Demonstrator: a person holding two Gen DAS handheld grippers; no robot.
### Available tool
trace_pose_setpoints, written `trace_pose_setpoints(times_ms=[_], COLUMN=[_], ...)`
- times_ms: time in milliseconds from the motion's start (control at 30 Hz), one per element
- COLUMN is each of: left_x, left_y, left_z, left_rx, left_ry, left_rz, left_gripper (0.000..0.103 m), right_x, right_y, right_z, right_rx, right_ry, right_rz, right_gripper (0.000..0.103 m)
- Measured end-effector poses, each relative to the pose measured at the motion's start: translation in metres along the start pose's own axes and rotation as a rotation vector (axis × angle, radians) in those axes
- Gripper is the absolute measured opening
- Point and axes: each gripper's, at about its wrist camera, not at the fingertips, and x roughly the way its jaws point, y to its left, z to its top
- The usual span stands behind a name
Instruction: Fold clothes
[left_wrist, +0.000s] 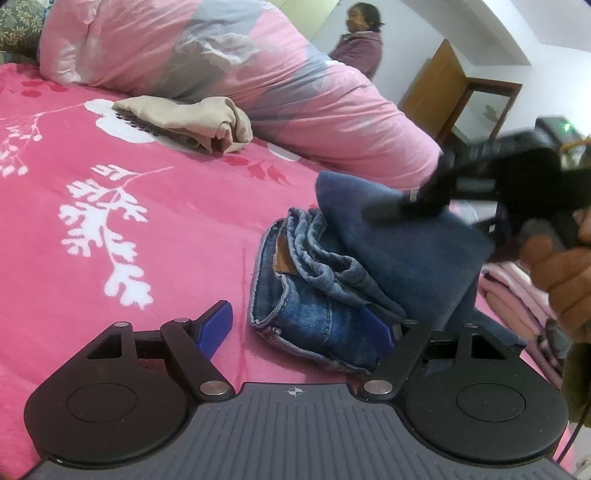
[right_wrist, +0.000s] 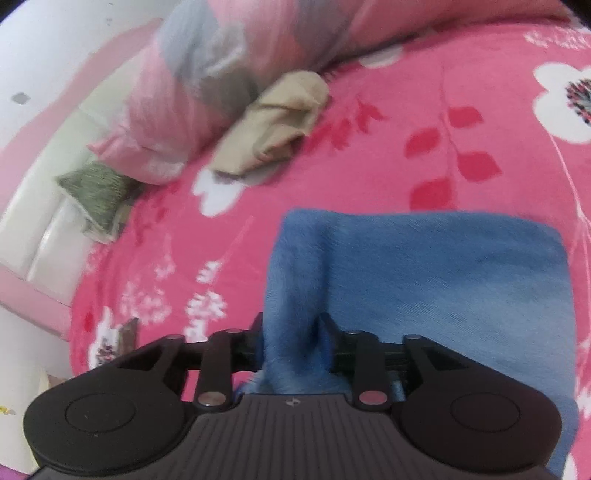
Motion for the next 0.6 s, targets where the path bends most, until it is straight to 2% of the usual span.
trace_pose_setpoints(times_ms=[67,167,300,333,433,533,600], left_x=[0.000,0.000,-0.003,-0.004,-0.008,-0.008,-0.008], left_y=[0.000,0.001,0.004,0.006,0.011,0.015,0.015], left_z=[-0.001,-0.001,0.000,0.000,0.001,0.002,0.002], left_rx=[0.004,0.002,-0.026,-0.038,-0.080,-0.108,-0.113], left_ry=[-0.001,-0.005,-0.019,-0.027,-0.050,-0.051,-0.055], left_rz=[0.003,0.005,0.007,0.008,0.009,0.004,0.004], left_gripper=[0.077,0.077,0.076,0.076,0.076,0.076,0.076], right_x=[-0.009,-0.036,-0.077,-0.082,-0.078,-0.064,-0.053], right_y=[0.006,0.010,0.018,0.021,0.031,0.041,0.048], right_z=[0.000,-0.007,-0.040,-0.052,-0.091,-0.126,-0.140], right_rx=[-0.008,-0.028,-0.224,-0.305,-0.579,-0.819,-0.925], right_ry=[-0.038,-0.127,-0.297,-0.318,-0.297,-0.239,-0.254], right_rz=[0.046,0.181,0.082,0.025,-0.121,-0.226,-0.250], right_gripper=[0.035,0.035,0.037,0.038,0.051,0.053,0.053])
